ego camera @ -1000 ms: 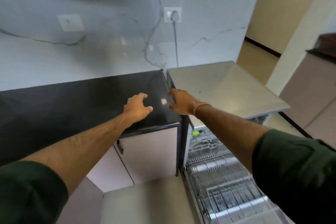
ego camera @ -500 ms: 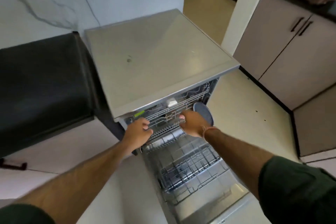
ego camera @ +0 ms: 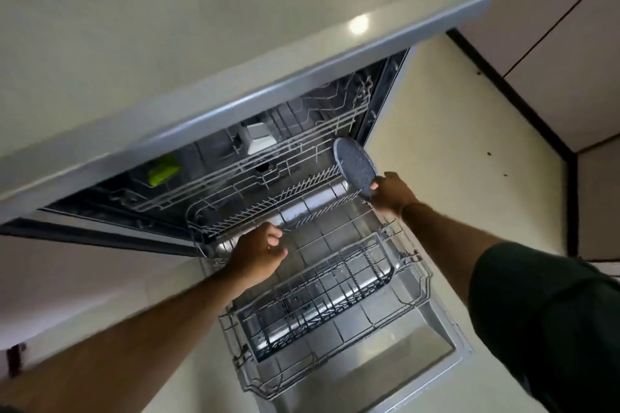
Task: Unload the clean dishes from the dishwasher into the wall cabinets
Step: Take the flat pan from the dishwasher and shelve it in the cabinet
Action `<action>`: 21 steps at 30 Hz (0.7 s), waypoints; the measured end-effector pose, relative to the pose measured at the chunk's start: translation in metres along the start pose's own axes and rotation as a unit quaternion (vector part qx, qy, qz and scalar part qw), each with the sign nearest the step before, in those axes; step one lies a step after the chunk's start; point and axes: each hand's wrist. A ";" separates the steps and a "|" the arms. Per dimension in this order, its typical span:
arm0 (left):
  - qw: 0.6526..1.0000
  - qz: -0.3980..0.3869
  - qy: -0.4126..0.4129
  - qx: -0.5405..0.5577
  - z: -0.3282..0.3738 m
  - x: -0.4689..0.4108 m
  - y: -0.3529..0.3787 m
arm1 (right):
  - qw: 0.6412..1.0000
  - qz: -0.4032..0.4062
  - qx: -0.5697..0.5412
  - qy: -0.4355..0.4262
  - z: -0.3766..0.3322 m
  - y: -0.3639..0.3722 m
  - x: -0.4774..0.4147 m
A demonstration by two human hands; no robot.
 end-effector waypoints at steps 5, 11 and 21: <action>0.999 -0.017 -0.023 -0.027 -0.027 -0.017 0.035 | 1.000 -0.021 0.020 0.008 -0.002 0.026 -0.057; 0.999 -0.015 -0.033 -0.019 -0.032 -0.028 0.057 | 0.999 0.001 -0.038 0.022 -0.001 0.045 -0.068; 1.000 0.014 -0.002 -0.011 0.016 -0.028 0.038 | 0.990 0.134 -0.021 -0.049 0.015 0.017 -0.008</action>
Point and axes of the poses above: each hand's wrist, its own x-axis away from the middle knuckle, its own y-axis out of the palm, z = x × y, and after that the axes turned 12 degrees about y, right-handed
